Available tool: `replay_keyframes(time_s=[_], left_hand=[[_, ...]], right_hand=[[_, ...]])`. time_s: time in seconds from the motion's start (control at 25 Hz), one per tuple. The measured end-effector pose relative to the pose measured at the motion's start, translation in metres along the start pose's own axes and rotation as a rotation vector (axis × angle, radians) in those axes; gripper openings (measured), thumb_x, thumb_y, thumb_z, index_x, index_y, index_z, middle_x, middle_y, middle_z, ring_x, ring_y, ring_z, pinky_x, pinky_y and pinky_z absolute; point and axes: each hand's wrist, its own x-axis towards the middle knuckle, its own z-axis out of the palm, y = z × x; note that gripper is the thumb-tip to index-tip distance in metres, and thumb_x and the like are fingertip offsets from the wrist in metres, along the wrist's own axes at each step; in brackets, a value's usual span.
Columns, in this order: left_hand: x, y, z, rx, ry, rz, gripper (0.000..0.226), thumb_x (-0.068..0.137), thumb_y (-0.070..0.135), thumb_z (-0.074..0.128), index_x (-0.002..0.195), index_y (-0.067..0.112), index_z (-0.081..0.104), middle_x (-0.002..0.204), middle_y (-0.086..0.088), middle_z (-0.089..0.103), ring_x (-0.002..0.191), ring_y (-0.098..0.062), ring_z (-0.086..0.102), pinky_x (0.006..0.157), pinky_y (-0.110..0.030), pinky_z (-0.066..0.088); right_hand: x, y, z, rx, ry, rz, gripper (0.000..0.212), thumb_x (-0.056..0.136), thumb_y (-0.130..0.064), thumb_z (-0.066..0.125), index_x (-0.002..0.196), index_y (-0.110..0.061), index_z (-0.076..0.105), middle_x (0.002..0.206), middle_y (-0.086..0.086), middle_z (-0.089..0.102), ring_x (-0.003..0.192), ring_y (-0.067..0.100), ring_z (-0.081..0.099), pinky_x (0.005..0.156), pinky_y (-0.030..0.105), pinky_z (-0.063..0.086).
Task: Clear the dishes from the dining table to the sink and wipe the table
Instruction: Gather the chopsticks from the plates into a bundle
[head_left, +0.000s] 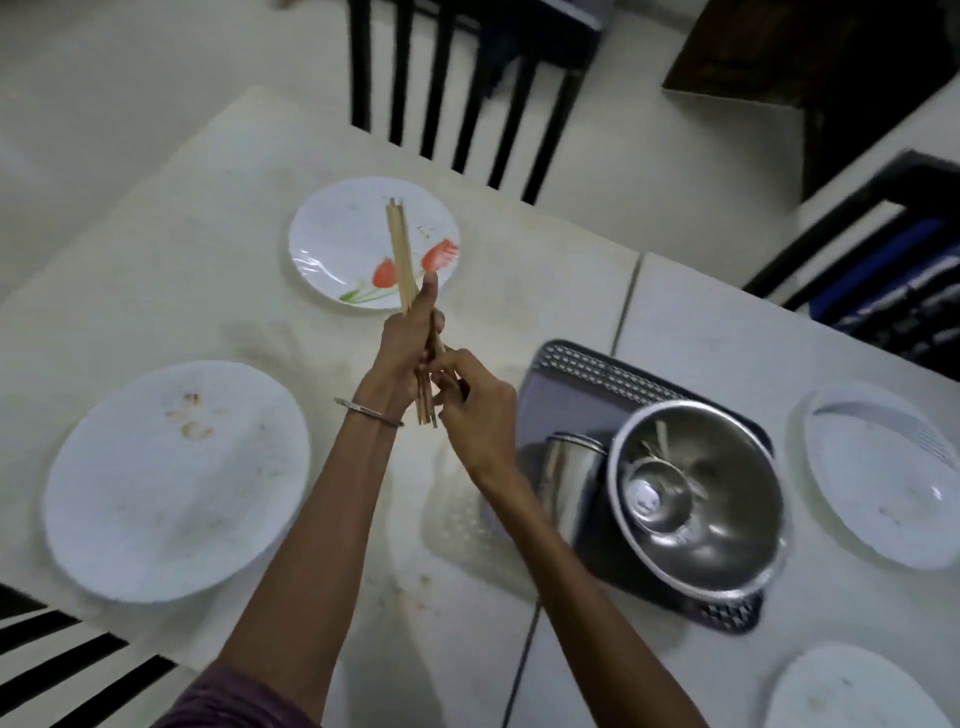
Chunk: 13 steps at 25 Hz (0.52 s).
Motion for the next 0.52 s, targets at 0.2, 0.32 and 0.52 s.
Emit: replay_keyframes(time_s=[0.2, 0.32, 0.52], left_hand=[[-0.059, -0.022, 0.099, 0.195, -0.096, 0.175, 0.051, 0.076, 0.064, 0.063, 0.049, 0.022, 0.052, 0.043, 0.007, 0.049, 0.038, -0.007, 0.046, 0.046, -0.020, 0.040], [-0.089, -0.007, 0.125, 0.165, -0.143, 0.397, 0.054, 0.079, 0.061, 0.062, 0.043, 0.022, 0.055, 0.041, 0.003, 0.053, 0.036, -0.008, 0.050, 0.042, -0.019, 0.041], [-0.132, -0.016, 0.149, 0.016, -0.259, 0.392, 0.049, 0.080, 0.053, 0.067, 0.047, 0.026, 0.041, 0.040, 0.008, 0.036, 0.033, -0.007, 0.029, 0.039, -0.018, 0.026]], right_hand=[[-0.051, 0.031, -0.101, 0.315, 0.237, 0.192, 0.004, 0.097, -0.019, 0.061, 0.101, -0.017, 0.060, 0.103, 0.002, 0.071, 0.096, 0.020, 0.068, 0.082, 0.040, 0.056], [-0.070, 0.046, -0.125, 0.953, 0.409, 0.497, 0.022, 0.103, -0.028, 0.048, 0.107, -0.016, 0.066, 0.115, -0.001, 0.072, 0.115, 0.017, 0.062, 0.095, 0.030, 0.049], [-0.072, 0.040, -0.130, 1.716, 0.166, 0.772, 0.057, 0.101, -0.049, 0.040, 0.112, 0.000, 0.068, 0.109, 0.018, 0.074, 0.110, 0.028, 0.066, 0.100, 0.037, 0.049]])
